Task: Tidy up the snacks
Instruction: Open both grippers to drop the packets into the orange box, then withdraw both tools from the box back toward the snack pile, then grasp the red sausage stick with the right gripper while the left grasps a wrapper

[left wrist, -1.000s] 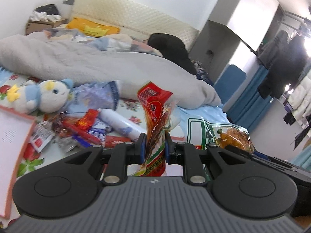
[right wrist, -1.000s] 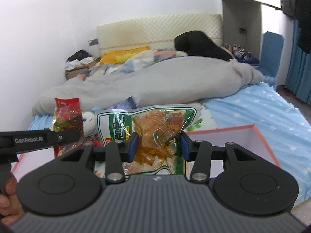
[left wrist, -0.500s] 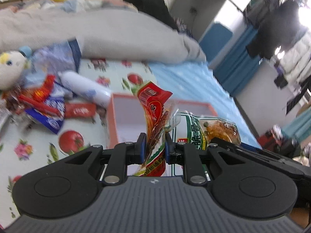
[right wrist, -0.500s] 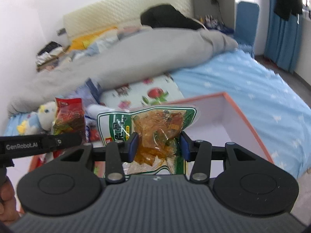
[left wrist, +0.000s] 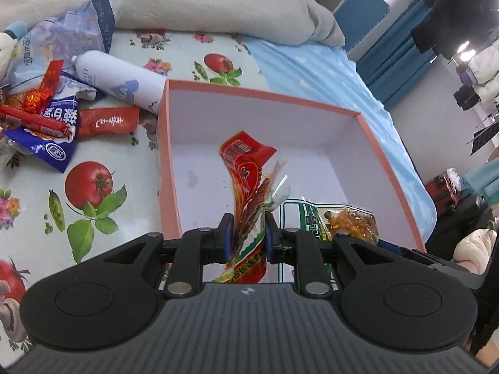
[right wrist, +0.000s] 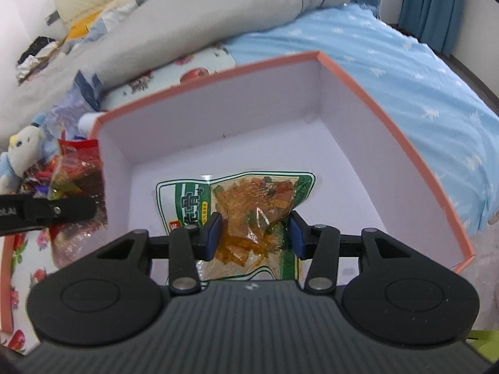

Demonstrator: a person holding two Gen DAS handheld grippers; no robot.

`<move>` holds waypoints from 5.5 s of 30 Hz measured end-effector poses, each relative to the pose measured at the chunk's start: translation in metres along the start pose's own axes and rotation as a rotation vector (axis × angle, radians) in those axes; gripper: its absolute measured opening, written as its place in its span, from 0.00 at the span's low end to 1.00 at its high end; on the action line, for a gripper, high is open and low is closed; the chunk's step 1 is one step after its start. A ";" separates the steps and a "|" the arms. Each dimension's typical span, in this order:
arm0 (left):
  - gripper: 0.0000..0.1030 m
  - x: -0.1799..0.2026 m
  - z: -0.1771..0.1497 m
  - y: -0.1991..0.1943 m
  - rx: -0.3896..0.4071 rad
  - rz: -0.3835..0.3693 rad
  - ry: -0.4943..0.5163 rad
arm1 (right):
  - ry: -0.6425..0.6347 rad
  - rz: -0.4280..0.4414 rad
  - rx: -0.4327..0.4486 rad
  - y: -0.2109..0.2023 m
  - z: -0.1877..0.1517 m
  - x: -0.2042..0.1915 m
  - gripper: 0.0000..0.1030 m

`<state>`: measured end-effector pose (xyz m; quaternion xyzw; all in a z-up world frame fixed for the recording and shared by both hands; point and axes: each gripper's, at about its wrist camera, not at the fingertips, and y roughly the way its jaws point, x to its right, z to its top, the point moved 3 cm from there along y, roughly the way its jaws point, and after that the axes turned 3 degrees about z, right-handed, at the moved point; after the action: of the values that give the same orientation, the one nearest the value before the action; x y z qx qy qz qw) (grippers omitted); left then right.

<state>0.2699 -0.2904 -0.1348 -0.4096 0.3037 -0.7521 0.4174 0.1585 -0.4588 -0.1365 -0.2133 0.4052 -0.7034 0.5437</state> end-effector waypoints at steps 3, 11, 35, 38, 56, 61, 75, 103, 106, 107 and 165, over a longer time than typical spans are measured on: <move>0.22 0.000 0.000 0.001 -0.001 -0.006 0.001 | 0.043 0.002 -0.009 0.002 -0.002 0.005 0.50; 0.74 0.007 0.005 -0.018 0.047 0.050 0.028 | 0.063 -0.003 0.020 -0.013 0.009 0.007 0.68; 0.74 0.005 -0.027 -0.195 0.350 0.019 0.119 | -0.003 0.077 0.331 -0.154 -0.002 -0.055 0.69; 0.74 0.002 -0.039 -0.217 0.414 0.077 0.155 | -0.007 0.107 0.355 -0.168 -0.012 -0.064 0.69; 0.74 -0.070 -0.097 -0.278 0.527 0.132 0.062 | -0.155 0.264 0.412 -0.185 -0.051 -0.134 0.69; 0.74 -0.097 -0.110 -0.280 0.527 0.177 0.021 | -0.201 0.324 0.389 -0.175 -0.065 -0.159 0.69; 0.74 -0.158 -0.128 -0.281 0.500 0.266 -0.075 | -0.310 0.419 0.324 -0.149 -0.095 -0.209 0.69; 0.74 -0.221 -0.123 -0.179 0.393 0.356 -0.012 | -0.343 0.374 0.259 -0.082 -0.112 -0.203 0.68; 0.74 -0.234 -0.113 -0.162 0.395 0.370 0.009 | -0.358 0.384 0.264 -0.067 -0.104 -0.210 0.68; 0.74 -0.238 -0.109 -0.155 0.395 0.374 0.018 | -0.365 0.387 0.267 -0.062 -0.101 -0.212 0.68; 0.03 -0.307 -0.017 -0.027 0.412 0.640 0.253 | -0.700 0.315 -0.031 0.155 0.016 -0.326 0.23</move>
<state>0.3422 -0.0063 -0.2325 -0.1060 0.3079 -0.6738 0.6633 0.3651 -0.1709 -0.2057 -0.3840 0.2335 -0.4894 0.7473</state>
